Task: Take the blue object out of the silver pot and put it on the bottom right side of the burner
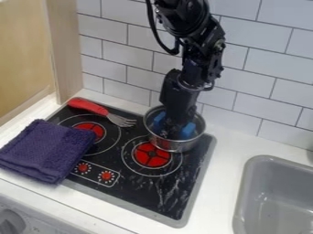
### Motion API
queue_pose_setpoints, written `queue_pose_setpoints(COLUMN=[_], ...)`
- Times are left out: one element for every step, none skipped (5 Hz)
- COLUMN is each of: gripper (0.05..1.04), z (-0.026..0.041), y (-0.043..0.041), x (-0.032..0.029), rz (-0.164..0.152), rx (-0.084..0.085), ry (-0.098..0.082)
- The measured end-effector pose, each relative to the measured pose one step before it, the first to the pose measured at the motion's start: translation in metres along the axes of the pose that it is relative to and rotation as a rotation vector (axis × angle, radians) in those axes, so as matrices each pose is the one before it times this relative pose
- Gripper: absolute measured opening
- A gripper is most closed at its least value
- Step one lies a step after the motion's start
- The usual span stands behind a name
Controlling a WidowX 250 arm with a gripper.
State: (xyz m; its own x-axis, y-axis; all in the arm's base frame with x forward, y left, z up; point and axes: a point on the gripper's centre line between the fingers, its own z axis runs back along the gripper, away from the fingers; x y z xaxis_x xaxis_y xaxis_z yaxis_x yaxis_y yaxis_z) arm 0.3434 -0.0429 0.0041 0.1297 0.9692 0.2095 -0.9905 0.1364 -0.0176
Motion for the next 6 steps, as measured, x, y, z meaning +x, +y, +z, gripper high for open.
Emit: queue_pose_setpoints(gripper=[0.544, 0.544, 0.544, 0.544, 0.544, 0.544], z=[0.00052, 0.00708, 0.01719, 0.01908, 0.0309, 0.01299], y=[-0.00046, -0.00134, -0.00493, -0.00504, -0.00002, 0.02134], x=[0.00121, 0.00563, 0.00991, 0.00604, 0.00652, 0.00254], rz=[0.0146, 0.0214, 0.0106, 0.0023, 0.0296, 0.0155], rx=[-0.0034, -0.0179, -0.044, -0.0509, -0.0714, -0.0025], ry=[-0.0069, -0.0211, -0.0171, -0.0071, 0.0023, 0.006])
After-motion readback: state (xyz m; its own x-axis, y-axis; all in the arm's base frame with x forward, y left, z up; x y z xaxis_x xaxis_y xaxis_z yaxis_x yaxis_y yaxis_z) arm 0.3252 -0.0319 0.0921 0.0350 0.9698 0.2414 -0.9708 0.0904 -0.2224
